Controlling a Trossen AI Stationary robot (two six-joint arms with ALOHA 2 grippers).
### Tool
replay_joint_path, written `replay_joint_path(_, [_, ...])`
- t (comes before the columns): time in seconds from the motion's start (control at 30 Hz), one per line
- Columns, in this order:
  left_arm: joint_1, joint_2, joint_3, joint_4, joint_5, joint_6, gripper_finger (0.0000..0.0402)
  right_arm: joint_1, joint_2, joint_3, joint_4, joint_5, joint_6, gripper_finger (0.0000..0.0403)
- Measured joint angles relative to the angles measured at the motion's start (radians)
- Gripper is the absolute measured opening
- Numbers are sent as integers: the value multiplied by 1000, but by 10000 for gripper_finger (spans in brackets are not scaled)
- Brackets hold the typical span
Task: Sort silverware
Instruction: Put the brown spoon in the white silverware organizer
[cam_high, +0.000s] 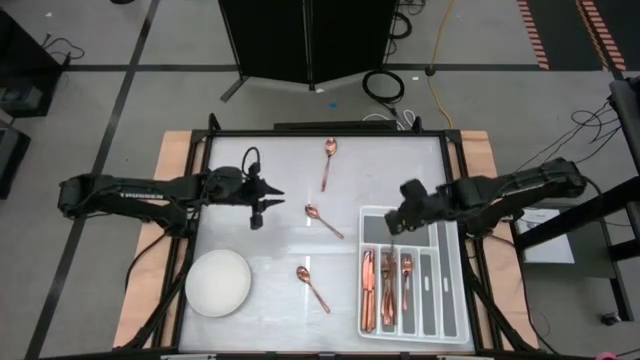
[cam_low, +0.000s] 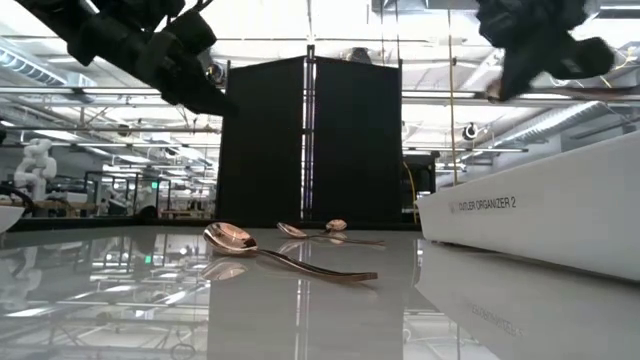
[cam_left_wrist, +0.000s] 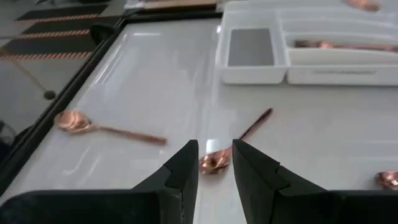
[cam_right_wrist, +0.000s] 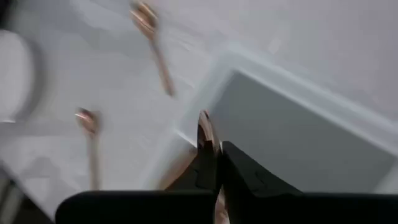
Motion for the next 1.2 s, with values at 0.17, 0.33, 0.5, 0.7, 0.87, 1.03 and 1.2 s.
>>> replay_joint_path(0.17, [0, 0, 0, -3, 44, 26, 100, 148, 50, 0, -30, -65, 174, 0])
replay_joint_path(0.33, [3, 0, 0, 3, 42, 81, 100, 281, 121, 0, -57, -87, 318, 0])
replay_joint_path(0.5, [2, 0, 0, 0, 53, 96, 100, 359, 196, 0, -65, -117, 418, 0])
replay_joint_path(0.7, [2, 0, 0, 1, 64, 95, 100, 400, 264, -47, -22, -162, 467, 0])
replay_joint_path(0.87, [2, 0, 0, 2, 65, 50, 100, 388, 265, -144, 116, -162, 485, 0])
replay_joint_path(1.03, [2, 0, 0, 1, 67, 43, 100, 362, 261, -237, 212, -229, 498, 0])
replay_joint_path(1.2, [2, 0, 0, 0, 68, 43, 100, 351, 261, -262, 235, -242, 515, 5])
